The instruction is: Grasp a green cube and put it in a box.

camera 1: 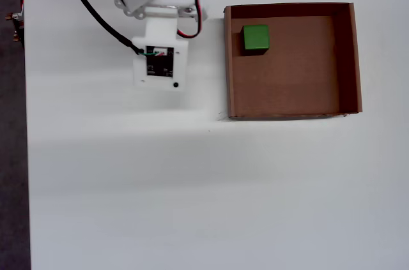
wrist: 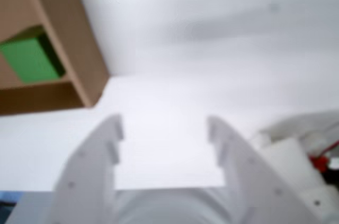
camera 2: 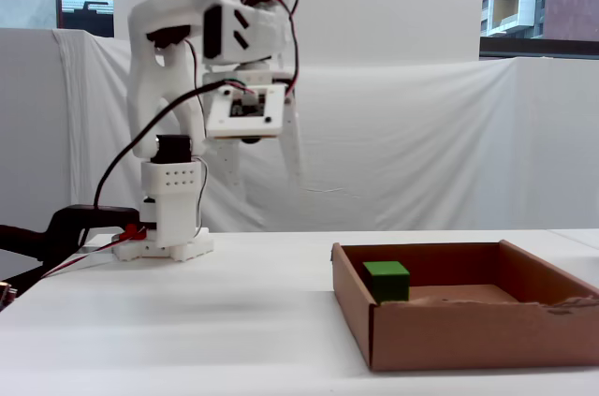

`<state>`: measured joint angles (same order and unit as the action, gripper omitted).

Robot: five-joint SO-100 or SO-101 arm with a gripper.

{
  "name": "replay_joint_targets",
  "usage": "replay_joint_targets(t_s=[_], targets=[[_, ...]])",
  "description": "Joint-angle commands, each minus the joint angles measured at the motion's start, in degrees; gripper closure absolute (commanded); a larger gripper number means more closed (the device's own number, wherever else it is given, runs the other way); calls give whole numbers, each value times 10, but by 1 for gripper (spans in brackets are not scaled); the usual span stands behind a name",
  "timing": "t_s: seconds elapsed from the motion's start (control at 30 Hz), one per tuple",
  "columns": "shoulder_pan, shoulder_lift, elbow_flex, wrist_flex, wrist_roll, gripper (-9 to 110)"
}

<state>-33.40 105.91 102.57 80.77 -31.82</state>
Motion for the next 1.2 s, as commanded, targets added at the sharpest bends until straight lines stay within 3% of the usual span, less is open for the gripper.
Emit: replay_joint_targets(t_s=[0.0,0.57,1.17], targets=[[21,70,44,-3,-17,79],[269,399,335,-5,-176,79],[339,608,555,-68,-213,80]])
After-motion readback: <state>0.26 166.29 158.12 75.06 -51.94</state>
